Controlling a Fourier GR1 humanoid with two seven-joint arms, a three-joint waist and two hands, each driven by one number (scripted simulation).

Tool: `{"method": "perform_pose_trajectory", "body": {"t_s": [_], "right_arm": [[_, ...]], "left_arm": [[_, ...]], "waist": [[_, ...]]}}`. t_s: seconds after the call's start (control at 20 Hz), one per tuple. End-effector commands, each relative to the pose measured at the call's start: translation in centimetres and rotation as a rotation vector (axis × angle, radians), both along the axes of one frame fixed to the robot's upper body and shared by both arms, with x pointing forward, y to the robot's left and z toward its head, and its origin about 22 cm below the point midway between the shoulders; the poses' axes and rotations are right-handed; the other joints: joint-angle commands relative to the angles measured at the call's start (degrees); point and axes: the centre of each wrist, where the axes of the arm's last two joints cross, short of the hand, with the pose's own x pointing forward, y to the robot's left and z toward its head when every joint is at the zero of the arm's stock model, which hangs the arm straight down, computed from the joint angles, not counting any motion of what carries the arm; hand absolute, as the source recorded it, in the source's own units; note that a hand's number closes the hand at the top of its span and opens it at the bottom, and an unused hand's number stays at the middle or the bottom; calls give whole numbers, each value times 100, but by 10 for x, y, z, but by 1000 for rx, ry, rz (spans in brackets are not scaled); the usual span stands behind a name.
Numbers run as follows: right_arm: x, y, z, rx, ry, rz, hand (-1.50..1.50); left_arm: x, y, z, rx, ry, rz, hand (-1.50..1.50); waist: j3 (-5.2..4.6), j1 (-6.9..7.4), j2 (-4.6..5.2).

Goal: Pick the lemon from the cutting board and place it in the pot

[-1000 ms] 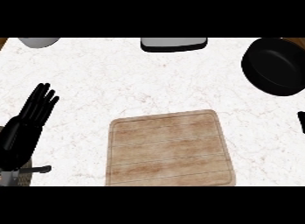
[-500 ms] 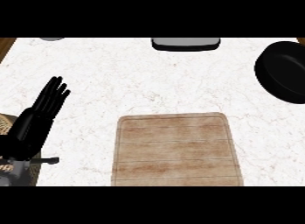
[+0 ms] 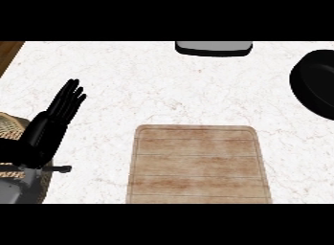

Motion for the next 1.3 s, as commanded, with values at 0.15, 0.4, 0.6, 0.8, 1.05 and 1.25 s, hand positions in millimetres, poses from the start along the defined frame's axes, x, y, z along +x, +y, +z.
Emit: {"method": "perform_pose_trajectory", "body": {"t_s": [0.15,0.4,0.6,0.8,1.05,1.25], "right_arm": [[20,-14,-27,-35,50,-27,150],[34,-10,-54,36,286,-41,150],[41,-6,-68,87,363,89,-150],[53,-2,-59,96,317,185,-150],[62,-2,-53,334,230,282,-150],[61,-10,-60,491,242,245,-150]], "left_arm": [[18,-8,25,-52,-105,175,0],[22,-8,23,-58,-110,163,0],[28,-9,28,-58,-113,181,0],[30,-8,25,-62,-117,172,0],[20,0,24,-50,-108,202,0],[26,3,21,-46,-94,202,0]], "waist": [[-116,119,36],[-123,182,62],[-116,94,40],[-114,73,61],[-118,-15,-20],[-122,-106,22]]}}
